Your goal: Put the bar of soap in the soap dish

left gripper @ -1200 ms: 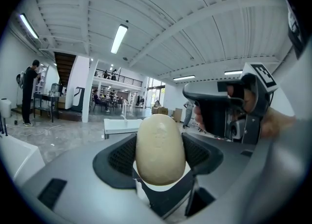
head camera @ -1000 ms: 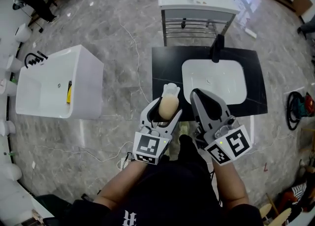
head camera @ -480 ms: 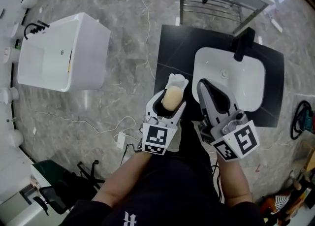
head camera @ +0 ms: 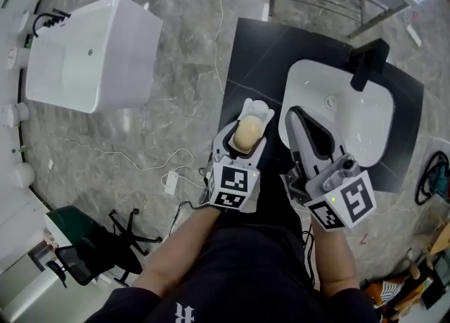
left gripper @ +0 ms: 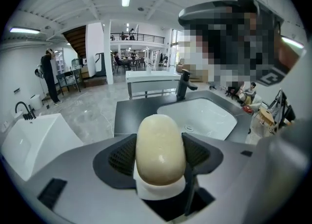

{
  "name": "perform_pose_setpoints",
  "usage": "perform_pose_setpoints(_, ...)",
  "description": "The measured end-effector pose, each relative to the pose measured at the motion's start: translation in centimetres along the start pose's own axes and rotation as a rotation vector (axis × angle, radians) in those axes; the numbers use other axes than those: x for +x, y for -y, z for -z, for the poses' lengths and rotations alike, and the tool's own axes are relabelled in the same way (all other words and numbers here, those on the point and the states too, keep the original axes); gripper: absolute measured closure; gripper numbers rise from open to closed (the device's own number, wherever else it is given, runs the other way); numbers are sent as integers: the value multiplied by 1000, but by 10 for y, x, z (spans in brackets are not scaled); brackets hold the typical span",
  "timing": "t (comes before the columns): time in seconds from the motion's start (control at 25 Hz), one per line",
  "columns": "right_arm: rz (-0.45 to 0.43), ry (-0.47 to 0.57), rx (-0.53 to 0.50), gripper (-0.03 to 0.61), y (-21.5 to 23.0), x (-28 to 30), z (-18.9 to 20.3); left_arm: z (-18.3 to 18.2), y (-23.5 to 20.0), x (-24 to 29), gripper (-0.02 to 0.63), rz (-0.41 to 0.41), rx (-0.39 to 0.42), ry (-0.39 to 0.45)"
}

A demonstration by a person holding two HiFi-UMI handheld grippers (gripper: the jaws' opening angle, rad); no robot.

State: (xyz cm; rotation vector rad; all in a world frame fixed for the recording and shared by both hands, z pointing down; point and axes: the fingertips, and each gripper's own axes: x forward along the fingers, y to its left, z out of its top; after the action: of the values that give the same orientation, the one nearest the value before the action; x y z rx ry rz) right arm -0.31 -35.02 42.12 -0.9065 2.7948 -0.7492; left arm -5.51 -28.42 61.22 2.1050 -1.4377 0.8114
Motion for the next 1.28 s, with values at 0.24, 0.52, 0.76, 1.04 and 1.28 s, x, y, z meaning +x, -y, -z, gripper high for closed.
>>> perform_pose_setpoints(0.24,-13,5,26,571,15,4,1,20,-1,15,321,-17,14,-107)
perform_pose_setpoints(0.52,-21,14,59,571,28,4,-1,31,-2,26,322,-35,47,-229)
perform_pose_setpoints(0.76,-31,29,80,571,40,3,-8,45,-2,33,321,-49,59,-356)
perform_pose_setpoints(1.04,-46,41,100,572,52,4,-16,50,-3,35,321,-35,24,-468)
perform_pose_setpoints(1.28,-74,51,113,572,51,8,-19,54,2,32,321,-2,-21,-529)
